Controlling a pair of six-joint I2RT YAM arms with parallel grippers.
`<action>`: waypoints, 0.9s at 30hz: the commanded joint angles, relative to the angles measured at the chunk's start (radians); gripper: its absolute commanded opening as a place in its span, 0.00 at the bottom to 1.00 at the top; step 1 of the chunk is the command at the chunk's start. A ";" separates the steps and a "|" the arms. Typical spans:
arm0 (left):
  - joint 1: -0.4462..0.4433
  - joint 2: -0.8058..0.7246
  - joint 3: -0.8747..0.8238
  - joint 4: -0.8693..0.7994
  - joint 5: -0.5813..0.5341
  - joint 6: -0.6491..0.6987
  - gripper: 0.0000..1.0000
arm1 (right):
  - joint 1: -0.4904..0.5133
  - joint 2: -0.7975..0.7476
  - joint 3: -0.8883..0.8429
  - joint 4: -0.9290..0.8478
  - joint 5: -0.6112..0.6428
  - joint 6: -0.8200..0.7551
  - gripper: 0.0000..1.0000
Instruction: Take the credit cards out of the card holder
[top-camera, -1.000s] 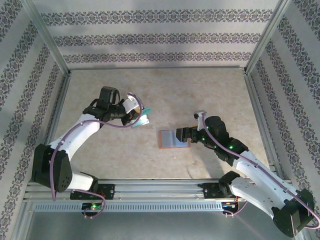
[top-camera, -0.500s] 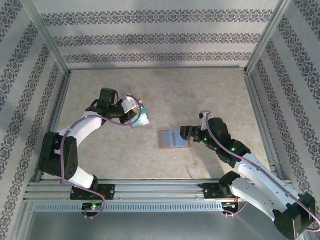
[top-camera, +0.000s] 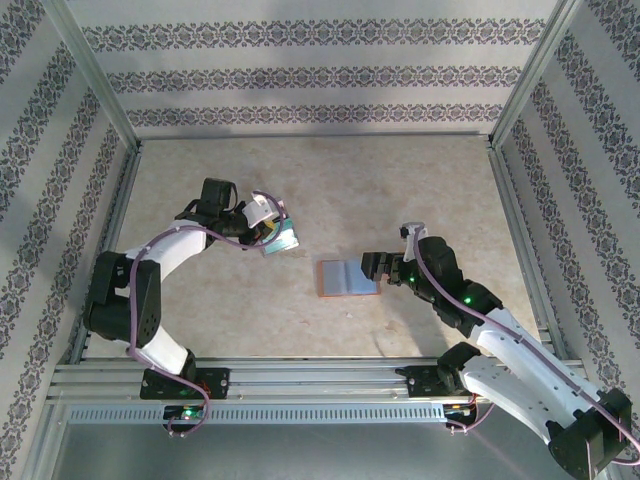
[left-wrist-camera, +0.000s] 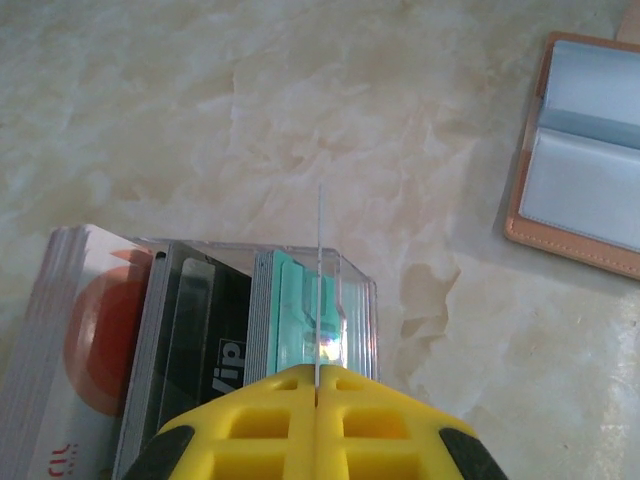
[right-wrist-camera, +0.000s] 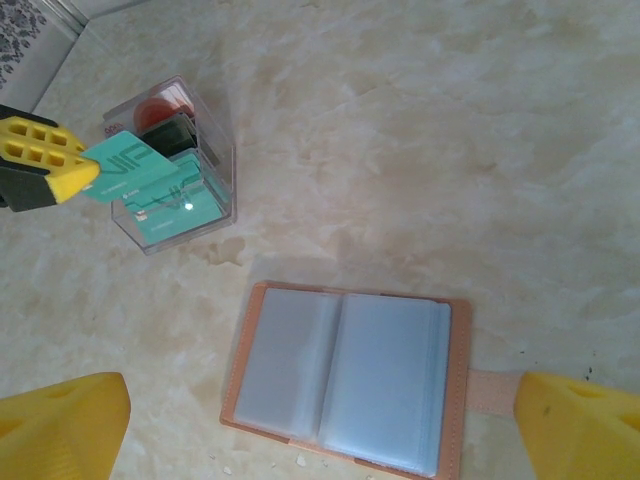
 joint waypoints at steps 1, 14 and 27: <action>0.013 0.016 0.021 0.010 0.042 0.022 0.00 | -0.011 -0.020 -0.008 -0.011 0.018 0.011 0.98; 0.015 0.062 0.034 0.006 0.031 0.023 0.00 | -0.014 -0.041 -0.011 -0.016 0.017 0.012 0.98; 0.017 0.100 0.064 -0.018 0.048 0.026 0.00 | -0.017 -0.038 0.000 -0.026 0.012 0.009 0.98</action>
